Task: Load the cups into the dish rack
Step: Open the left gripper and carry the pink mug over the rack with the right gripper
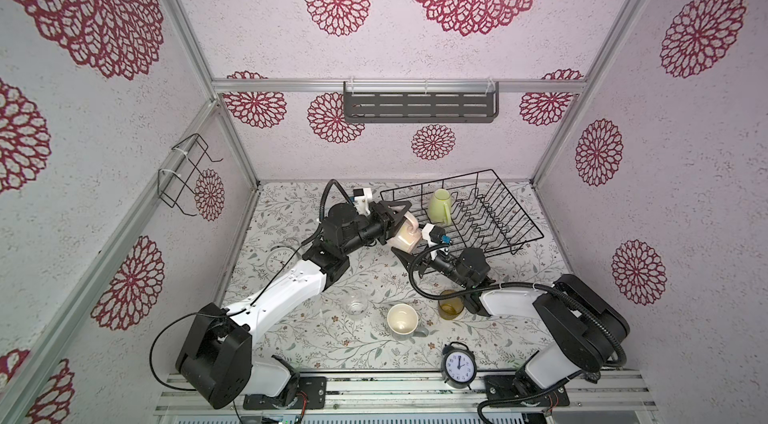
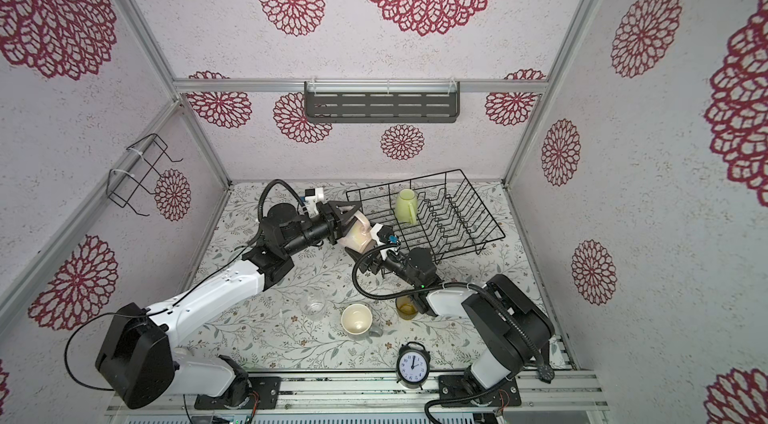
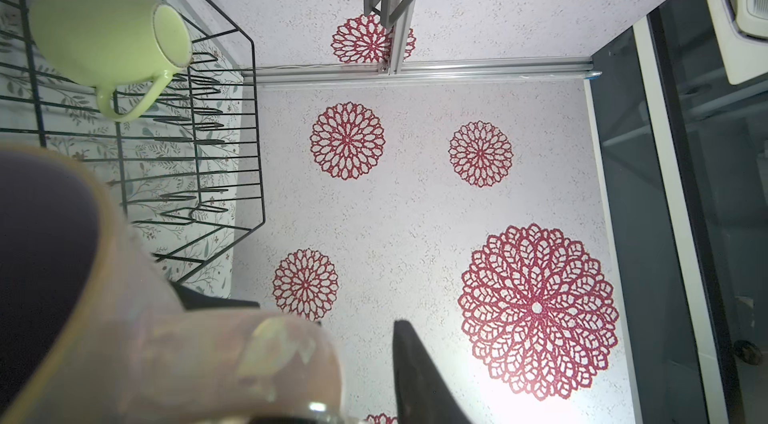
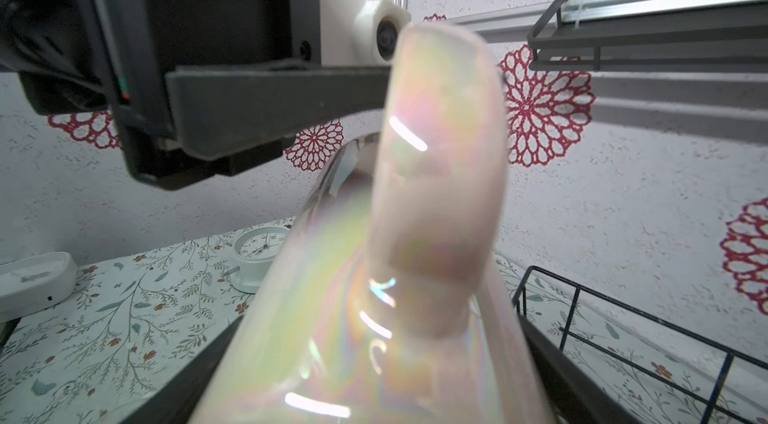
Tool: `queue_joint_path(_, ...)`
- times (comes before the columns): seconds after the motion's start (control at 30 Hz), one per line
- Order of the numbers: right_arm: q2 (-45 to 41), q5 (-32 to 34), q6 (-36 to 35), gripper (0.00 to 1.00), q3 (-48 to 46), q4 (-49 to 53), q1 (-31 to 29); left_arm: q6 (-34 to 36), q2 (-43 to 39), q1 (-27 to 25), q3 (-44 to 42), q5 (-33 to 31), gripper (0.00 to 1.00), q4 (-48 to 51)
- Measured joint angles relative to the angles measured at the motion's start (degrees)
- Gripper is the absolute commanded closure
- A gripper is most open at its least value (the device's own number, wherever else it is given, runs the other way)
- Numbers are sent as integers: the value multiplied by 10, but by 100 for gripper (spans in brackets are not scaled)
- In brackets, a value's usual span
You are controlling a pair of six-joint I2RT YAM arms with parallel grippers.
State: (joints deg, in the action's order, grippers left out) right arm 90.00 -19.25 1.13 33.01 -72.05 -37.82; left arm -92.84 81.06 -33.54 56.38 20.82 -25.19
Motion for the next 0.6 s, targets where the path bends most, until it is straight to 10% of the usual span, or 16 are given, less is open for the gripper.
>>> queue_joint_path(0.6,-91,72,-2,62,31,418,107,-2,62,24,21,31,26,-55)
